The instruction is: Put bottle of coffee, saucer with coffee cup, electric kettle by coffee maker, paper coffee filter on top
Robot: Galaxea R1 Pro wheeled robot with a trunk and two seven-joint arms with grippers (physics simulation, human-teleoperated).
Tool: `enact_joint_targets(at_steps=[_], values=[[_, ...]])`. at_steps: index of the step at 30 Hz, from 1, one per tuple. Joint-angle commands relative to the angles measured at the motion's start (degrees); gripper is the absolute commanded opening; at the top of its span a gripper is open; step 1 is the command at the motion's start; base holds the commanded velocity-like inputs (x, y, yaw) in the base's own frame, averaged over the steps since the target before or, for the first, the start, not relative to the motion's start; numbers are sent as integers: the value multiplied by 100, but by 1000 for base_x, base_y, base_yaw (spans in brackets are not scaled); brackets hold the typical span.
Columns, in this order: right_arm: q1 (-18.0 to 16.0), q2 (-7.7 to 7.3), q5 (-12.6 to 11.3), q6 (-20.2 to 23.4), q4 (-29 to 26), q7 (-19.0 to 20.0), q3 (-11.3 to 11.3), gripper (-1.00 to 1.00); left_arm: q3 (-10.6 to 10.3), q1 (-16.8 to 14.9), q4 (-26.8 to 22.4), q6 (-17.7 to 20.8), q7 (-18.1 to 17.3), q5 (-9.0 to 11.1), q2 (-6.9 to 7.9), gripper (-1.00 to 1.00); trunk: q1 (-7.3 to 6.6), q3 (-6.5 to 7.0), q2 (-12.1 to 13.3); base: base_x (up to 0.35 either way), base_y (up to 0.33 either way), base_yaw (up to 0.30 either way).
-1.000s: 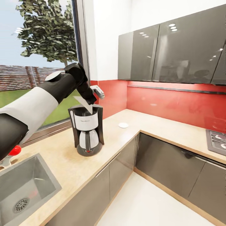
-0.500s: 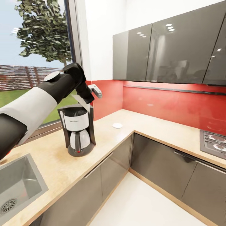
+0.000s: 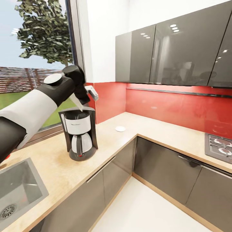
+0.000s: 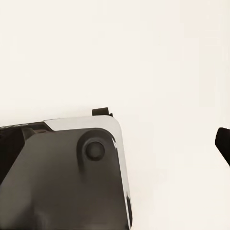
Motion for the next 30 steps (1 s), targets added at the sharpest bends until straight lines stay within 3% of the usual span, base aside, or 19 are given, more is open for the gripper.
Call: enact_joint_targets(at_steps=[1, 6, 11, 30], values=[[-2, 2, 3, 3, -1, -5, -16, 100, -20, 0, 2, 27, -53, -109, 6, -100, 2, -3, -4, 0, 0, 0], [-2, 2, -11, 2, -8, -8, -31, 100, -27, 238, 26, 28, 6, -169, -8, -100, 2, -3, -4, 1, 0, 120], [-2, 2, -14, 2, -10, -8, -34, 100, -20, 324, 31, 36, 380, -167, -19, -100, 2, -3, -4, 90, 0, 213], [-2, 2, -15, 2, -10, -8, -34, 100, -28, 339, 16, 45, 408, -167, -76, -100, 2, -3, -4, 178, 0, 12]])
